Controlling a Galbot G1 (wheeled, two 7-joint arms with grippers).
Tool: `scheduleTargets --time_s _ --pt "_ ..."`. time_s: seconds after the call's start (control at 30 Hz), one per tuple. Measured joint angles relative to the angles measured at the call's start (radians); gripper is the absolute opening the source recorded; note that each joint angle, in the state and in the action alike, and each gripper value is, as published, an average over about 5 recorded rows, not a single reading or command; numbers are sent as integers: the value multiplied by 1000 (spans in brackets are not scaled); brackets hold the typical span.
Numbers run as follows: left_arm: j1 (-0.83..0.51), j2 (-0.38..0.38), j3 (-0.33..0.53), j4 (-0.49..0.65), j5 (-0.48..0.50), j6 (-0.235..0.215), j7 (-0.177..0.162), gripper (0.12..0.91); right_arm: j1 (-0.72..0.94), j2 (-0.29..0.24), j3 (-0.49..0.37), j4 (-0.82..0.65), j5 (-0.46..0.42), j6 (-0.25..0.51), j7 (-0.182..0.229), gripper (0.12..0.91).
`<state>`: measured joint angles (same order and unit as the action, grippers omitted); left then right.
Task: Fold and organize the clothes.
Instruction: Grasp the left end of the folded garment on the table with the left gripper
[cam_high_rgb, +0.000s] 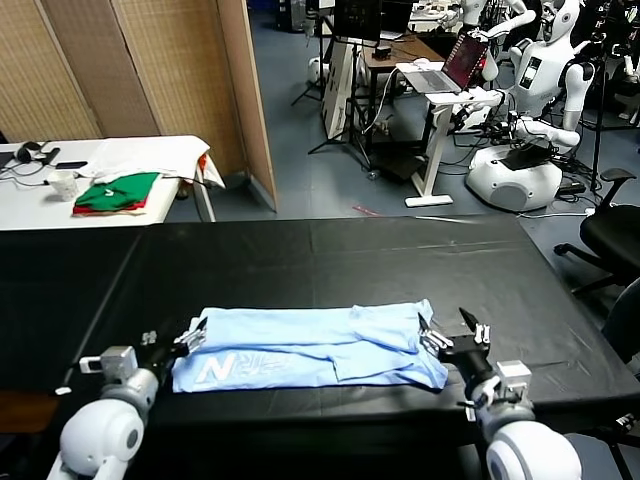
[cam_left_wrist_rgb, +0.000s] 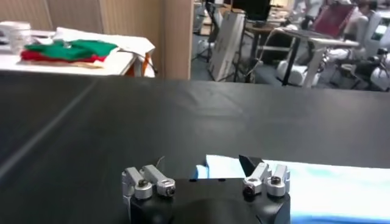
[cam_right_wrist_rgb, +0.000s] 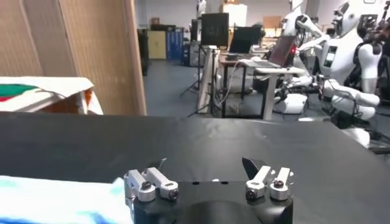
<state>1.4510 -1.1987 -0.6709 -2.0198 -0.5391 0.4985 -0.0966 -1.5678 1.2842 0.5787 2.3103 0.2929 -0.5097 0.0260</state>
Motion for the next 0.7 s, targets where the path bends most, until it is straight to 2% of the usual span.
scheduleTargets --time_s 0.3,0.4,0.53,0.7 --pt "48 -72 -12 4 -25 -11 12 907 -24 0 -8 15 -1 -8 -10 907" --pt "57 -87 -14 6 -24 -15 18 882 -25 1 -11 13 -2 -7 -9 907" --pt "64 -99 -11 7 -17 -25 32 760 -25 1 -15 9 -2 -5 -8 907" --pt "55 -106 -10 21 -38 -27 34 517 -27 2 -16 11 -3 -2 -9 907"
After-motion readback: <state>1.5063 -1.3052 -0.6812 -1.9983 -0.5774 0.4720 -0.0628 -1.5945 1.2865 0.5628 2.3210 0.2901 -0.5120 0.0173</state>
